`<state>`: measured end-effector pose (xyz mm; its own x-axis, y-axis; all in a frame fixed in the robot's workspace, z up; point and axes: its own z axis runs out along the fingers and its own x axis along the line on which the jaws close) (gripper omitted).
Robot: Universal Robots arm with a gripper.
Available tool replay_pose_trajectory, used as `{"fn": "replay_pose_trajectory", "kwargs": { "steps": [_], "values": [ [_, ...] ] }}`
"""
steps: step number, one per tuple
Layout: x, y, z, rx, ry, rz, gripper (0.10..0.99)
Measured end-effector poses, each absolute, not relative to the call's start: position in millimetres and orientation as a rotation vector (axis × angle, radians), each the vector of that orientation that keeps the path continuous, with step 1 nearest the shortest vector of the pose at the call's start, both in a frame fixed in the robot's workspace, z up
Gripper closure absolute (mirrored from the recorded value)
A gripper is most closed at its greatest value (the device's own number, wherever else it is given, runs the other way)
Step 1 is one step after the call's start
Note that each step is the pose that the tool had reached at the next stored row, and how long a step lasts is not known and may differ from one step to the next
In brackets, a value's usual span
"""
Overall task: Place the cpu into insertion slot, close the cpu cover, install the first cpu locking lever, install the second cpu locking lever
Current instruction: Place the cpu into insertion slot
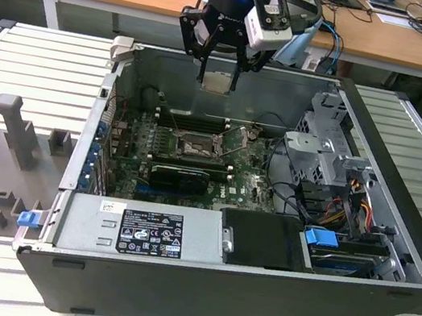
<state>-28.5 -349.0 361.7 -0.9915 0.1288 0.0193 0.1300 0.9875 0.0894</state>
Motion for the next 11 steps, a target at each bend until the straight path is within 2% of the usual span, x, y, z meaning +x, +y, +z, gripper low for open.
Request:
{"fn": "replay_pose_trajectory", "kwargs": {
  "steps": [11],
  "values": [
    [-28.5, -349.0, 361.7, -0.305, -3.113, -0.142, 0.557]
  ]
}}
